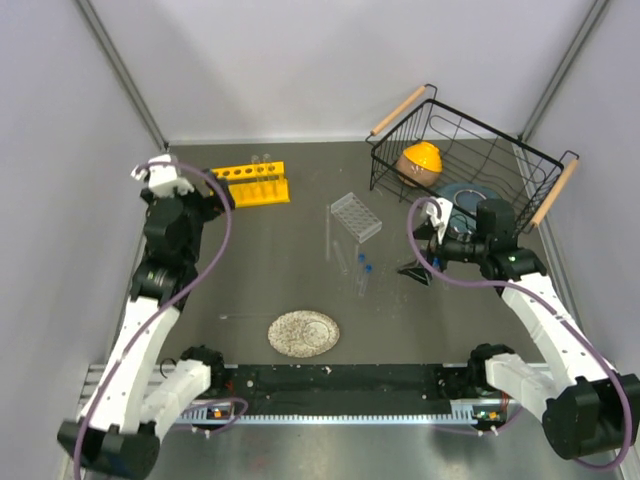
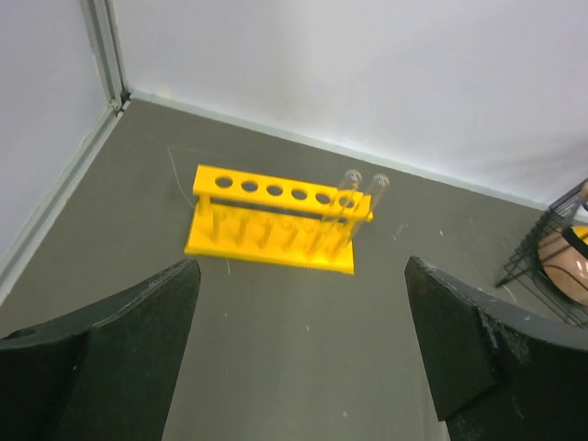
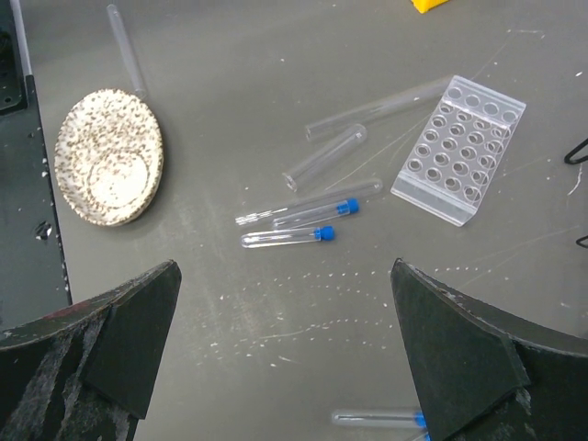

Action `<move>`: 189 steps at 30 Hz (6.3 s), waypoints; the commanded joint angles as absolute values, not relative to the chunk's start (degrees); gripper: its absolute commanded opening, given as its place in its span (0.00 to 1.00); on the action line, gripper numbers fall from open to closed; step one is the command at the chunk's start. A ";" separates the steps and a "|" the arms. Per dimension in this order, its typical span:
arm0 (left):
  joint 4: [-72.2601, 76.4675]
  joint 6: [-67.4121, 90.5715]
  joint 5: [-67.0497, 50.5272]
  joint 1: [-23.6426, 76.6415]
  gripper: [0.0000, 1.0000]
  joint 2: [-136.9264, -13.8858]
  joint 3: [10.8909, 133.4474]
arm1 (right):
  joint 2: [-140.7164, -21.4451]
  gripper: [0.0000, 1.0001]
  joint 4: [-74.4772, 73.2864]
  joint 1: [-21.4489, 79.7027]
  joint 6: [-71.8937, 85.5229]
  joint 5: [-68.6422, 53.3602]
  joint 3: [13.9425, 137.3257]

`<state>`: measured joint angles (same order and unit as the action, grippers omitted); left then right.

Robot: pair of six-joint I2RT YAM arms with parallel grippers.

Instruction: Organize the chemistry lab equipment

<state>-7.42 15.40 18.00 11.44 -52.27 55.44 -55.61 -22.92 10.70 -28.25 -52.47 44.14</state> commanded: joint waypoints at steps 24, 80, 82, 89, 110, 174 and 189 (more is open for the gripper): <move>-34.37 15.03 5.10 11.16 0.99 -23.65 40.52 | -82.33 0.99 -35.77 34.36 -14.62 -30.95 69.94; -34.89 17.40 13.18 11.07 0.99 -17.31 39.64 | -133.15 0.29 -30.67 45.44 16.08 7.83 109.51; -34.89 17.49 13.27 11.07 0.99 -17.23 39.64 | -133.77 0.23 -30.67 45.61 16.52 6.77 109.77; -34.89 17.58 13.36 11.07 0.99 -17.31 39.55 | -133.69 0.14 -30.59 46.93 18.02 -1.38 110.74; -29.36 31.96 -8.86 10.99 0.99 -28.12 41.57 | -107.94 0.13 -15.30 47.46 15.74 -32.51 87.64; -21.25 47.91 -36.66 5.19 0.05 -35.86 37.79 | -89.03 0.36 -7.73 53.17 3.17 -39.20 70.40; -31.21 27.96 -16.53 5.19 0.00 -44.90 53.69 | -82.27 0.99 -24.25 51.34 -21.26 -34.09 73.92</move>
<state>-31.94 34.35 -23.38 5.39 -40.62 48.66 -87.85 -18.79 52.53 -10.31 -34.30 70.50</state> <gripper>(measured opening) 0.283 0.984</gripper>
